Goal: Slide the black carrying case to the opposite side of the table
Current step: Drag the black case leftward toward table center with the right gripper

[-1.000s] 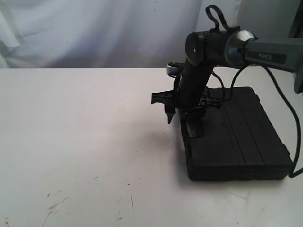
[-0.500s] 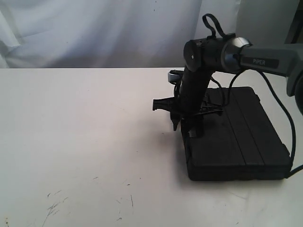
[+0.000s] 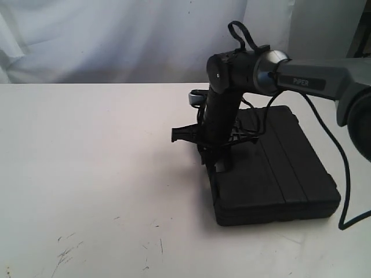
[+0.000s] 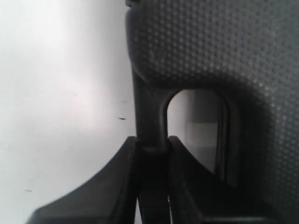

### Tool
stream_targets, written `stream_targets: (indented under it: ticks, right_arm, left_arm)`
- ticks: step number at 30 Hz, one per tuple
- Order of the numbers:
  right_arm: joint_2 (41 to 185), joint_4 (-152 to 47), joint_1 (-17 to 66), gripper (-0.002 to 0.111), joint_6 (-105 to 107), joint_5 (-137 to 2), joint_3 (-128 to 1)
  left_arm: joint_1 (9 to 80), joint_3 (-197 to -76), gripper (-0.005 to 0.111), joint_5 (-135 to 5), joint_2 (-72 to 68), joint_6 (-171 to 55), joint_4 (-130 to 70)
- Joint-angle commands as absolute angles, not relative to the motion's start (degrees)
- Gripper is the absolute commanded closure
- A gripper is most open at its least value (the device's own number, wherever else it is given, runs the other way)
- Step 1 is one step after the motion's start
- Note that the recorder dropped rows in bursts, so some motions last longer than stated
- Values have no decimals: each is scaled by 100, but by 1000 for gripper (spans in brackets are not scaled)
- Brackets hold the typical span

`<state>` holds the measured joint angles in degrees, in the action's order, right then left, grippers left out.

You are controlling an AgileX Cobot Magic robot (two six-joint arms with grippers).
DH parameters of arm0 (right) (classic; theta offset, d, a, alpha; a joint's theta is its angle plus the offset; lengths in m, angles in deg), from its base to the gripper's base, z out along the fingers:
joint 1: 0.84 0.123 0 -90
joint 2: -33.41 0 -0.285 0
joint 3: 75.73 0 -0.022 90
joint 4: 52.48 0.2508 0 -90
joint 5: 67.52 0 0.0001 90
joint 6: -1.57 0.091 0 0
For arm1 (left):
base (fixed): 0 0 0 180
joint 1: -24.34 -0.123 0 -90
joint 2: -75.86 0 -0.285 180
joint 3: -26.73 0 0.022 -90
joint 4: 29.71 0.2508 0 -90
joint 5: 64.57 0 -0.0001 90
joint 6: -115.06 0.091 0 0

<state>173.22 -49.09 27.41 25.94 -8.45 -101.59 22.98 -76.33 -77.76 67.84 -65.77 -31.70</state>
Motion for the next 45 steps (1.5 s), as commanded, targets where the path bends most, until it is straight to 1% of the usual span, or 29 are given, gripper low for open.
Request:
stream_targets:
  ticks: [1,17,23,27,45]
  right_arm:
    - [17283,-4395,2965,105,2671,-1208,-10381]
    - [17408,-4260,3338,105,3273,-1685,-10585]
    - [17598,-4216,3638,105,3339,-1837,-10834]
    - [17612,-4216,3793,105,3491,-2186,-10878]
    - [17794,-4068,3909,105,3839,-2836,-11105]
  left_arm:
    - [2298,-7606,107,-7725,6807,-6597,-3167]
    - [2298,-7606,107,-7725,6807,-6597,-3167]
    - [2298,-7606,107,-7725,6807,-6597,-3167]
    - [2298,-7606,107,-7725,6807,-6597,-3167]
    - [2298,-7606,107,-7725,6807,-6597,-3167]
